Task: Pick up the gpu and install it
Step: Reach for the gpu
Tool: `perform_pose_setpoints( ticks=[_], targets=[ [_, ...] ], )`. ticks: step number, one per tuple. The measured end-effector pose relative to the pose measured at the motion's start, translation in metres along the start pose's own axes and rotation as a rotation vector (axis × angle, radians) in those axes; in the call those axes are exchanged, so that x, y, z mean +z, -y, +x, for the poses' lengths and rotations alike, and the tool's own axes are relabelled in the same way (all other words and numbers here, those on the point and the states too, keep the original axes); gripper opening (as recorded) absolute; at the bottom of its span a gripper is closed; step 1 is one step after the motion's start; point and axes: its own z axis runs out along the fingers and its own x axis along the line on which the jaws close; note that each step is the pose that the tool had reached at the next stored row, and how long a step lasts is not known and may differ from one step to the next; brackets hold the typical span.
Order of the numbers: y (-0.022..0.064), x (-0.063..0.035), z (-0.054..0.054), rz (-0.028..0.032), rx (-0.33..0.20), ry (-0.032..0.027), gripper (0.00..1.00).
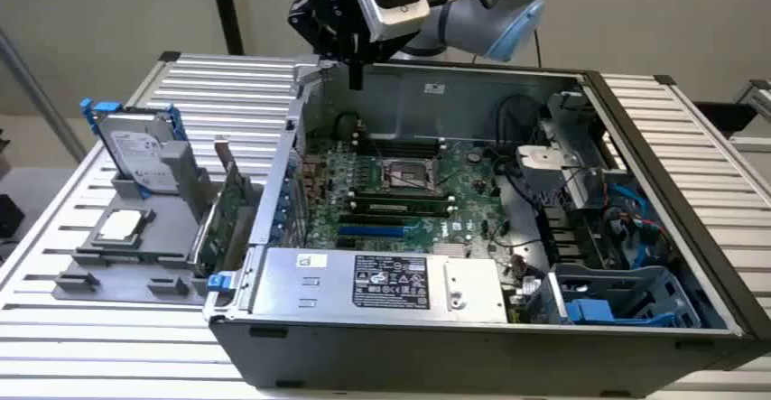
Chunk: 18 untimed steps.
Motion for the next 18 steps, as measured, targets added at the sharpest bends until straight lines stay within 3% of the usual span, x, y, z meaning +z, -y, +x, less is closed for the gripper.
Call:
perform_pose_setpoints(
  ticks=[18],
  targets=[
    [0.0003,-0.0001,0.0026,-0.0033,0.000,-0.0003,0.00]
  ],
)
